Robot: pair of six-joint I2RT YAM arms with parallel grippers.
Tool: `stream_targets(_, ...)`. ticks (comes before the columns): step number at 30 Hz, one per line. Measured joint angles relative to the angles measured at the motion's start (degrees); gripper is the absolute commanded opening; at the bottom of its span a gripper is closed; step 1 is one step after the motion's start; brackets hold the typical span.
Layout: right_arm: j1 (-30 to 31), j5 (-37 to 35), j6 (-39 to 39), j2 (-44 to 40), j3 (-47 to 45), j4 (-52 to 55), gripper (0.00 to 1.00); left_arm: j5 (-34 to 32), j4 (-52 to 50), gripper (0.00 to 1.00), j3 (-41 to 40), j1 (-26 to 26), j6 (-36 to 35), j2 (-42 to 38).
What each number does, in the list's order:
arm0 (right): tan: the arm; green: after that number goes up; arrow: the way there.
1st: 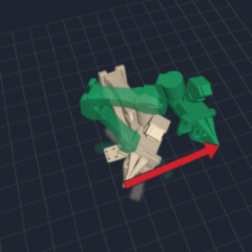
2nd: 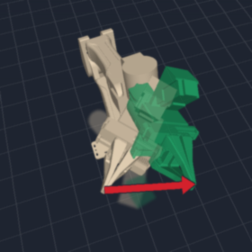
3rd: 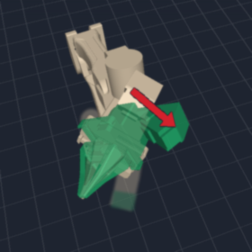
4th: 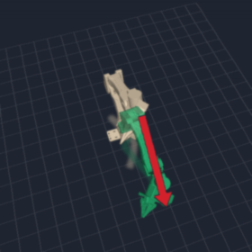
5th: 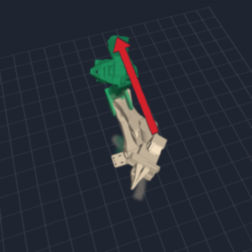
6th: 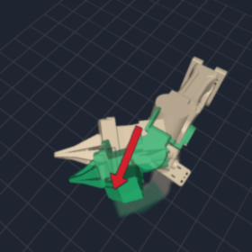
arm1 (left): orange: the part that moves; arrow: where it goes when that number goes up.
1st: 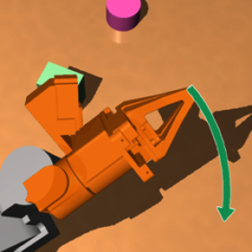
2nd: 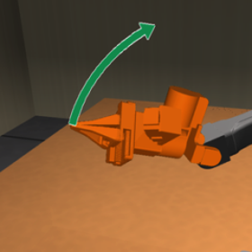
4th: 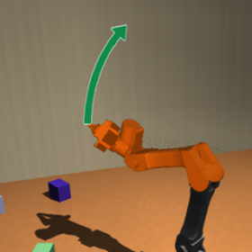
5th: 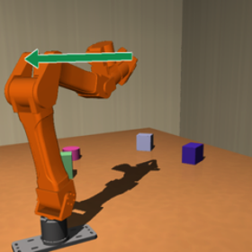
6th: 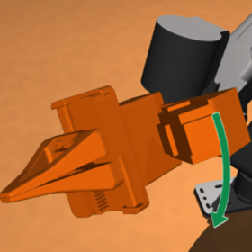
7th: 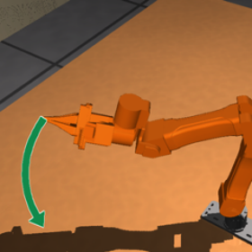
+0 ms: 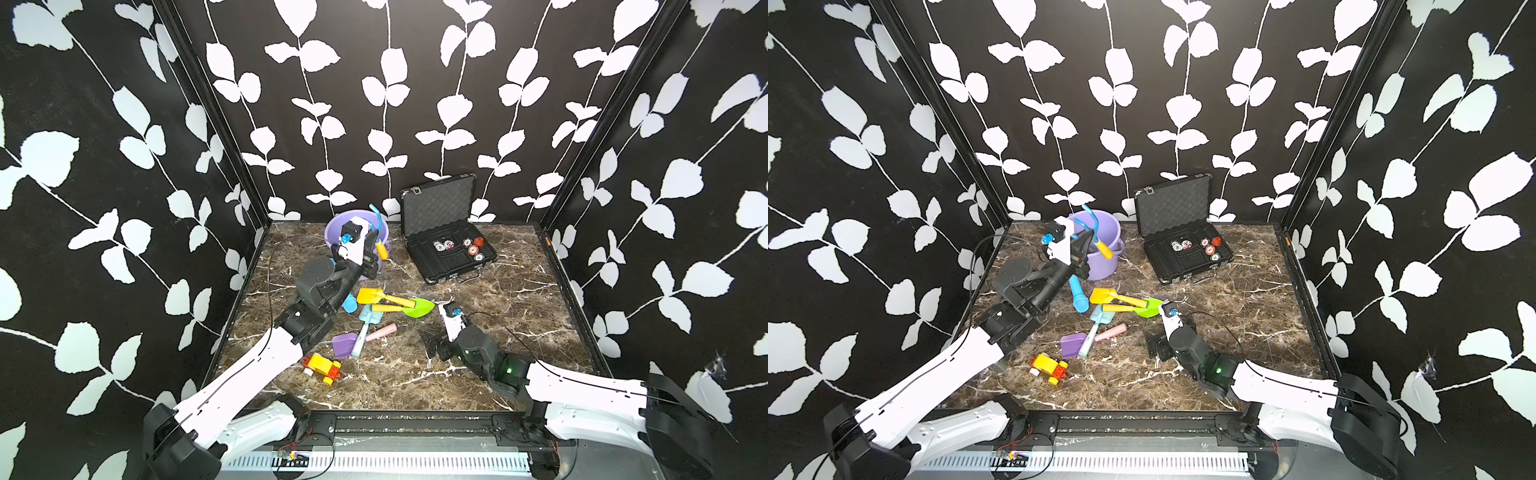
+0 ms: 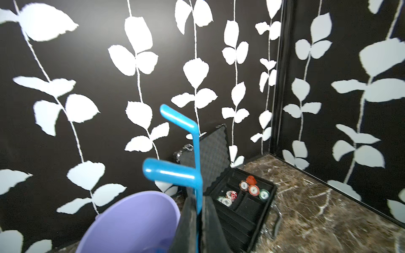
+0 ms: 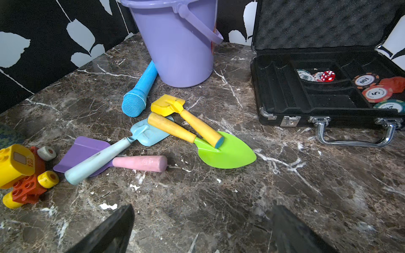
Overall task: Organize the gardening tools
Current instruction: Place the gardening tool in the container.
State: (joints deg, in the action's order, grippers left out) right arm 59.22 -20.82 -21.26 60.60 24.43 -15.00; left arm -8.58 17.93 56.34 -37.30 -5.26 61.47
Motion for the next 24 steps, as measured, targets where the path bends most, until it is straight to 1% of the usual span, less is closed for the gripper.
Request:
stream_targets(4,0.0,-0.3,0.0,0.0,0.0,0.5,0.99,0.8,-0.2,0.0,4.0,5.4,-0.2,5.2)
stream_targets(9,0.0,-0.7,-0.2,-0.1,0.0,1.4,0.99,2.5,1.1,0.0,5.6,12.1,1.0,11.2)
stream_targets(16,0.0,-1.3,-0.4,-1.1,0.0,2.6,0.99,5.0,2.6,0.0,8.4,15.3,0.9,19.1)
stream_targets(24,0.0,-1.3,-1.1,-1.1,0.0,2.9,0.99,7.2,3.8,0.0,9.0,17.6,1.0,26.1)
